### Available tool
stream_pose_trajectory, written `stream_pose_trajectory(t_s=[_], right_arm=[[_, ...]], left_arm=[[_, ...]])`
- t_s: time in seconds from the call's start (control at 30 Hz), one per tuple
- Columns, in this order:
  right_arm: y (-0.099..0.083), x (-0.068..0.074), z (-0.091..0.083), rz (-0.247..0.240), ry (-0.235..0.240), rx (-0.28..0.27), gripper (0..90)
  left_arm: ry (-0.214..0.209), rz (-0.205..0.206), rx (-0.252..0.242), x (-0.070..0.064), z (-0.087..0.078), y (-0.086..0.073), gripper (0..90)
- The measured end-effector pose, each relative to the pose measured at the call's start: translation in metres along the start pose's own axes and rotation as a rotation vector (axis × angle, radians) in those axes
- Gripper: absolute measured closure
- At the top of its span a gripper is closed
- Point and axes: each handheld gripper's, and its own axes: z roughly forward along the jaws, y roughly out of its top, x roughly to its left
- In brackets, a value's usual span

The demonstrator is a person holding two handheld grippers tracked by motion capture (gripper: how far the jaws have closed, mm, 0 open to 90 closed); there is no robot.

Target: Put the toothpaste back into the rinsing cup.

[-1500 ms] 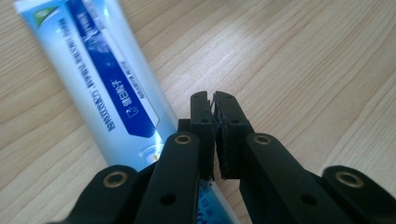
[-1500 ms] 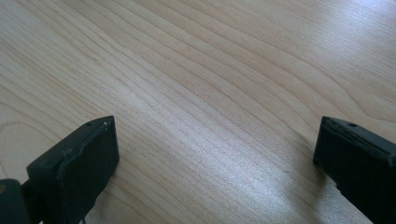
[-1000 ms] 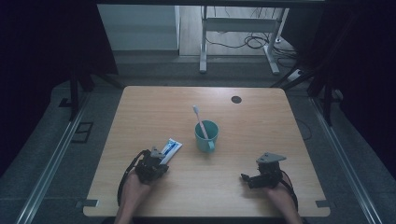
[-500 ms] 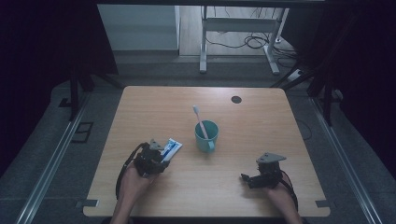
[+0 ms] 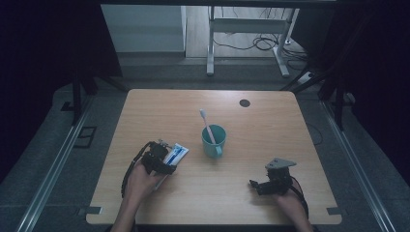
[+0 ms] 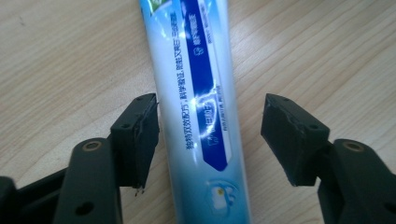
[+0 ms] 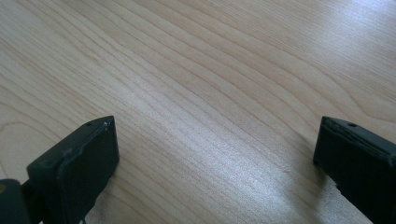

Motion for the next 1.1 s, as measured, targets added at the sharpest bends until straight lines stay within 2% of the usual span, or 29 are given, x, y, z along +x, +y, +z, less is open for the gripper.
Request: stream_pose_trajectory(t_s=[0.13, 0.2, 0.27, 0.3, 0.33, 0.37, 0.4, 0.47, 0.5, 0.53, 0.57, 0.6, 0.7, 0.93, 1.03, 1.1], right_arm=[[0.0, 0.0, 0.0, 0.0, 0.0, 0.0, 0.0], [0.0, 0.0, 0.0, 0.0, 0.0, 0.0, 0.1], [0.0, 0.0, 0.0, 0.0, 0.0, 0.0, 0.1], [0.0, 0.0, 0.0, 0.0, -0.001, 0.001, 0.1], [0.0, 0.0, 0.0, -0.002, 0.0, 0.001, 0.1], [0.0, 0.0, 0.0, -0.002, 0.0, 0.001, 0.1], [0.0, 0.0, 0.0, -0.002, -0.001, 0.0, 0.1], [0.0, 0.0, 0.0, -0.002, 0.0, 0.0, 0.0], [0.0, 0.0, 0.0, -0.002, 0.0, 0.0, 0.1], [0.0, 0.0, 0.0, -0.001, 0.0, 0.0, 0.1], [0.0, 0.0, 0.0, -0.001, 0.0, 0.001, 0.1], [0.0, 0.0, 0.0, -0.002, 0.0, 0.0, 0.0], [0.0, 0.0, 0.0, -0.002, -0.001, 0.0, 0.1], [0.0, 0.0, 0.0, -0.002, -0.001, 0.001, 0.1], [0.0, 0.0, 0.0, -0.002, -0.001, 0.0, 0.0], [0.0, 0.0, 0.0, -0.002, -0.001, 0.0, 0.1]], left_arm=[[0.004, -0.002, 0.072, 0.001, 0.007, 0.007, 35.0], [0.004, -0.003, 0.087, 0.001, 0.008, 0.008, 34.4], [0.007, -0.001, 0.137, 0.002, 0.013, 0.013, 34.3], [0.007, -0.001, 0.137, 0.002, 0.013, 0.013, 34.3], [0.005, 0.002, 0.177, 0.003, 0.016, 0.018, 34.4], [0.005, 0.002, 0.177, 0.003, 0.016, 0.018, 34.6], [0.007, 0.009, 0.21, 0.004, 0.017, 0.021, 34.7], [0.009, 0.005, 0.221, 0.004, 0.018, 0.023, 34.7], [0.01, 0.005, 0.245, 0.004, 0.02, 0.026, 36.1], [0.01, 0.005, 0.245, 0.004, 0.02, 0.026, 36.4], [0.012, 0.015, 0.276, 0.005, 0.02, 0.03, 37.3], [0.012, 0.015, 0.276, 0.005, 0.02, 0.03, 38.5], [0.021, 0.023, 0.325, 0.004, 0.022, 0.036, 41.0], [0.02, 0.019, 0.39, 0.001, 0.024, 0.045, 49.0], [0.015, 0.021, 0.387, 0.001, 0.022, 0.045, 53.5], [0.006, 0.029, 0.369, 0.002, 0.019, 0.044, 60.0]])
